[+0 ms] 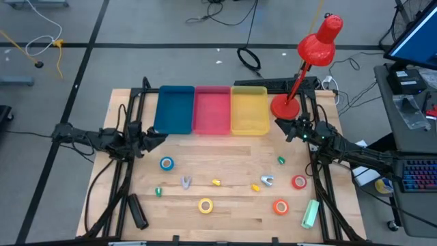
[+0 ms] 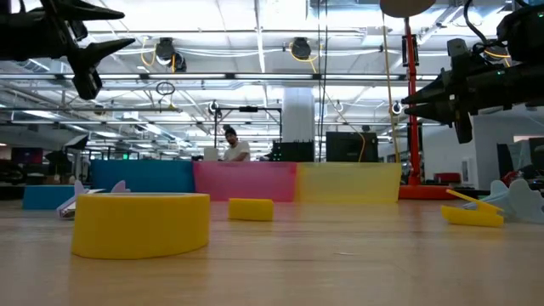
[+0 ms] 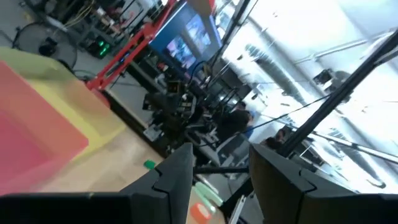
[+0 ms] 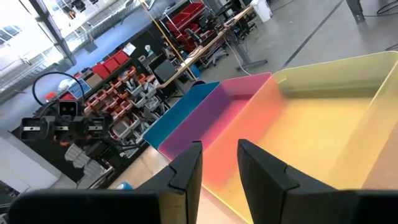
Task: Pick and place Stapler, Stapler remover, tape
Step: Put the large black stapler into the yellow bin
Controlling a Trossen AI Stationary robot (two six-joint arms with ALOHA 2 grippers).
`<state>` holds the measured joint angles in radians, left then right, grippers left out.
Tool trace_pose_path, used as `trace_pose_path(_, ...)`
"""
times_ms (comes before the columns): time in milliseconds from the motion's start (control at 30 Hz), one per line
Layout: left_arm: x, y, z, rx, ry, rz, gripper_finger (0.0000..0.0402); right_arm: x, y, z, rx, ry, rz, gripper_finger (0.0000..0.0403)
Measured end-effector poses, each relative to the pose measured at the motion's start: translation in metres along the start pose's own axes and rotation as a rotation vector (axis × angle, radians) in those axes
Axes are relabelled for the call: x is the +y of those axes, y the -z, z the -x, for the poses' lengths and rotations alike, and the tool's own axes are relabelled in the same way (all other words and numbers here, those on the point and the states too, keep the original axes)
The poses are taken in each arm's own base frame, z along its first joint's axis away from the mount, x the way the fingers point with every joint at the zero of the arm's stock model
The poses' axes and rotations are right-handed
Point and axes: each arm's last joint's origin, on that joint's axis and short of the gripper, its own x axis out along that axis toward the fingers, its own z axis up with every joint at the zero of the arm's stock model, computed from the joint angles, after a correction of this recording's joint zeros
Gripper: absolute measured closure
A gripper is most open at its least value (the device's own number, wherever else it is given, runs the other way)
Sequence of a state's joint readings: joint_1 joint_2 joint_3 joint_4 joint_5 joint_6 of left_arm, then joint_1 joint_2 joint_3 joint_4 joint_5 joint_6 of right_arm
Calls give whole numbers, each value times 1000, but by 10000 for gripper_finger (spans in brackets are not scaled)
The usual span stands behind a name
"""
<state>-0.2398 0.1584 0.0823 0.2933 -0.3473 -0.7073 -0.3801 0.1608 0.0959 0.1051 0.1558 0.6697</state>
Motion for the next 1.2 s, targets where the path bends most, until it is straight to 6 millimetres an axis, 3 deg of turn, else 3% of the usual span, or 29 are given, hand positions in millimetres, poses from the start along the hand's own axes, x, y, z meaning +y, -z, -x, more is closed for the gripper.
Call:
trace_pose_path(267, -34, -8, -39, 288, -237, 37, 243, 0, 0, 0, 0, 0, 1, 307)
trace_pose_path(467, -66, -1, -74, 655, -458, 240, 243, 0, 0, 0, 0, 0, 1, 307)
trace_pose_path(600, -82, 16, -85, 904, -653, 423, 243, 0, 0, 0, 0, 0, 1, 307)
trace_pose_path(733, -96, 35, -81, 1086, -882, 545, 243, 0, 0, 0, 2, 1, 1, 308)
trace_pose_path(867, -106, 52, -63, 1164, -1138, 661, 243, 0, 0, 0, 2, 2, 1, 307)
trace_pose_path(1200, -133, 75, -28, 1089, -1407, 850, 243, 0, 0, 0, 2, 1, 1, 307)
